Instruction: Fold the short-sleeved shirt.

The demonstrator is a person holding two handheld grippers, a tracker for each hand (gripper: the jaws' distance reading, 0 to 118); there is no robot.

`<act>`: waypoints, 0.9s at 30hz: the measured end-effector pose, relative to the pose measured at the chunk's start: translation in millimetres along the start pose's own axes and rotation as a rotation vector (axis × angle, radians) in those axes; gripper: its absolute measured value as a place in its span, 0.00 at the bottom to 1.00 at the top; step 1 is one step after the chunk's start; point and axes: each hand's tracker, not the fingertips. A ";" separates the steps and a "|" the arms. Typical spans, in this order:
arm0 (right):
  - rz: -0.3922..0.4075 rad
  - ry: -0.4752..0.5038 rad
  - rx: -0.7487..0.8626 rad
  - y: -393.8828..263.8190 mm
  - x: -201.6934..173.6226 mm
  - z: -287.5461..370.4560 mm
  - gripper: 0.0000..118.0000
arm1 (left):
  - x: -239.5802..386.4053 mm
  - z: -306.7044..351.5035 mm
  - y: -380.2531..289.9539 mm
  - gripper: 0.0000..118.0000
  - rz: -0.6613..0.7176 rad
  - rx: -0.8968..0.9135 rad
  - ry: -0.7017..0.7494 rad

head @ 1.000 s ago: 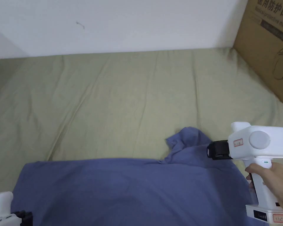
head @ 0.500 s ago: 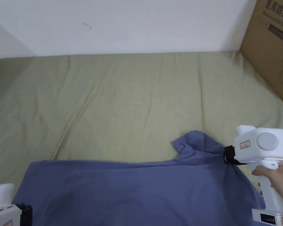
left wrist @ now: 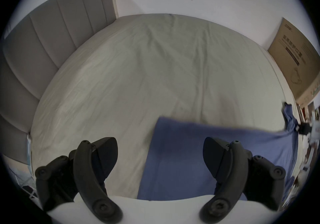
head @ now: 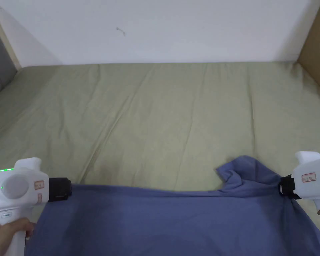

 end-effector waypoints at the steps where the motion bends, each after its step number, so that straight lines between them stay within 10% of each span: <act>1: -0.001 -0.001 0.000 -0.6 0.1 -0.5 0.01 | 2.9 -9.1 4.6 0.88 -0.001 -0.014 -0.002; 5: -0.002 -0.001 -0.009 -2.3 -0.8 -4.9 0.01 | 18.2 -40.0 3.8 0.71 -0.056 -0.082 0.007; 9: 0.006 0.006 -0.013 -4.4 -3.9 -0.8 0.01 | 24.8 -17.0 3.3 0.01 -0.074 -0.022 0.034; 27: 0.025 0.103 0.144 -78.5 6.8 160.0 0.01 | -14.5 173.8 -59.0 0.01 -0.158 0.157 -0.070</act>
